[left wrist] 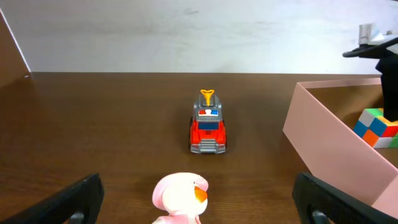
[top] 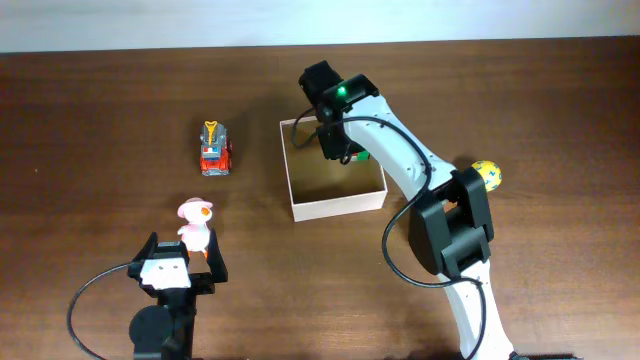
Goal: Pack container
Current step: 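Raise the right gripper out of the box, then move the right gripper to the brown plush capybara and grasp it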
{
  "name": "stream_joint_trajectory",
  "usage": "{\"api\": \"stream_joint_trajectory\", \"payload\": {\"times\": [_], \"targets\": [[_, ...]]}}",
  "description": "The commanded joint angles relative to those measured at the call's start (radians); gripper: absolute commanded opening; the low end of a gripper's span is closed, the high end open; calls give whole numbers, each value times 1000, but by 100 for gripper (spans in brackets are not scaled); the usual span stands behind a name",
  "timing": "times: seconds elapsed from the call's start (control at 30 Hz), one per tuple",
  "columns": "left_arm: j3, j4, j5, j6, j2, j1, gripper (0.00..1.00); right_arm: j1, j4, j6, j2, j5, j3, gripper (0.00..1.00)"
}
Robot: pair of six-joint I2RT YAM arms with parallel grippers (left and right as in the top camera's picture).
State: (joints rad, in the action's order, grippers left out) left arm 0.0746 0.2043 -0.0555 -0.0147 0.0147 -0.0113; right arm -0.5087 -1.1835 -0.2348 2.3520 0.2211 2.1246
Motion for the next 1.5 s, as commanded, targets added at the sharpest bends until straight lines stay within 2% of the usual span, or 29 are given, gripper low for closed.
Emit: {"api": "stream_joint_trajectory", "payload": {"times": [0.0,0.23,0.37,0.4,0.47,0.5,0.53,0.6,0.63,0.67,0.7,1.0,1.2,1.33,1.47], "targets": [[-13,-2,15,19,-10,6,99,-2,-4,-6,11,21,21,13],[-13,-2,15,19,-10,6,99,-2,-58,-6,-1,24,21,4],[-13,-3,15,19,-10,6,99,0,-67,-6,-31,28,26,5],[-13,-2,15,19,-10,6,99,1,-71,-7,-45,32,34,8],[-13,-2,15,19,-10,6,99,6,-91,-7,-72,41,63,21],[-13,-3,15,19,-10,6,99,12,-106,-10,-86,41,83,35],[-13,-2,15,19,-10,6,99,20,-130,-11,-105,40,106,45],[-13,-3,15,19,-10,6,99,39,-182,-25,-147,38,152,77],[-13,-3,15,19,-10,6,99,46,-201,-33,-166,38,169,88],[-13,-2,15,19,-10,6,99,56,-218,-33,-191,38,186,96],[-13,-3,15,19,-10,6,99,68,-235,-32,-222,39,203,99],[-13,-2,15,19,-10,6,99,154,-401,-6,-501,81,219,99],[-13,-3,15,19,-10,6,99,184,-515,-4,-600,75,214,99],[-13,-3,15,19,-10,6,99,183,-515,40,-626,-10,136,99],[-13,-2,15,19,-10,6,99,184,-515,39,-631,-14,-11,99]]}}
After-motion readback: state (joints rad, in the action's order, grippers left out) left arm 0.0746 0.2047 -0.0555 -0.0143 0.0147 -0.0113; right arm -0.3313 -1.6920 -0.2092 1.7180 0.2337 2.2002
